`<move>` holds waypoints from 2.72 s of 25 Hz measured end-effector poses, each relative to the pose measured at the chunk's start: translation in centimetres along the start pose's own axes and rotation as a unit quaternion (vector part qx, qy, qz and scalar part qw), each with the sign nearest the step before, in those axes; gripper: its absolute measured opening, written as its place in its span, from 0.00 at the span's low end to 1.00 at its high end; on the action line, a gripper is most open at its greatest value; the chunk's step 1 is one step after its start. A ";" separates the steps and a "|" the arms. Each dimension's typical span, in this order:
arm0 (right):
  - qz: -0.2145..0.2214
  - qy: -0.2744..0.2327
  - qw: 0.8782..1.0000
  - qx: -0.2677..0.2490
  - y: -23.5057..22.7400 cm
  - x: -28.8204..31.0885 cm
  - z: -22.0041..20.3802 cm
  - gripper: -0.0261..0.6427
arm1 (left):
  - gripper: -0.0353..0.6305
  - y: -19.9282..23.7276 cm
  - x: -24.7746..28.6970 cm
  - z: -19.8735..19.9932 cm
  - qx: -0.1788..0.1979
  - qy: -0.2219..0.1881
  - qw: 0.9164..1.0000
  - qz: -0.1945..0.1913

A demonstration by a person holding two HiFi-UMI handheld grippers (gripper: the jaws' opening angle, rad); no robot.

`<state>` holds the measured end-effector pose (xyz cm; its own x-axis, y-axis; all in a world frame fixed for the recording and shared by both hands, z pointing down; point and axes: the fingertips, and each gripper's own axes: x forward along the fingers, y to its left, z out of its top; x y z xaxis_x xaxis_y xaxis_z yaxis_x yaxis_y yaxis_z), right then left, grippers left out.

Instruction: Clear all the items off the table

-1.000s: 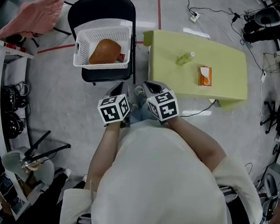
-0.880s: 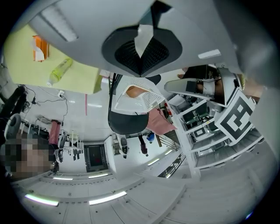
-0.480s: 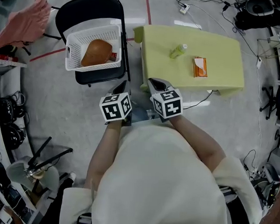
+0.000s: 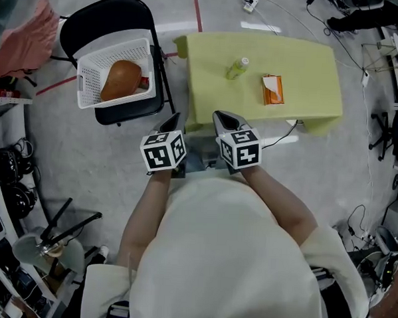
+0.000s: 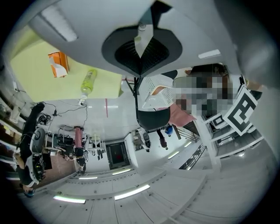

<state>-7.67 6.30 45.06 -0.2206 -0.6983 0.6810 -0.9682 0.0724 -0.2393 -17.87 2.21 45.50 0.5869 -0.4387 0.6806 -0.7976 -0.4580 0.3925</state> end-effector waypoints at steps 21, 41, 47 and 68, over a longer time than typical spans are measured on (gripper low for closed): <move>-0.062 0.027 0.997 0.026 -18.9 -3.7 -2.6 0.04 | 0.07 -11.9 10.9 -1.5 0.002 0.034 0.999 -0.008; -0.095 0.107 0.989 0.046 -34.0 1.2 -7.8 0.16 | 0.07 -16.4 22.1 -4.5 0.011 0.095 0.995 0.009; -0.101 0.134 0.984 0.057 -37.0 4.0 -10.3 0.25 | 0.07 -15.9 24.8 -5.8 0.004 0.116 0.993 0.023; -0.086 0.225 0.967 0.079 -42.9 11.2 -18.1 0.69 | 0.07 -15.9 30.9 -10.3 -0.004 0.166 0.986 0.030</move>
<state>29.28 8.23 75.51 -0.1210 -0.3064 0.9442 -0.9731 -0.1514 -0.1738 11.54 3.86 66.66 0.4611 -0.1869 0.8674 -0.8317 -0.4318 0.3491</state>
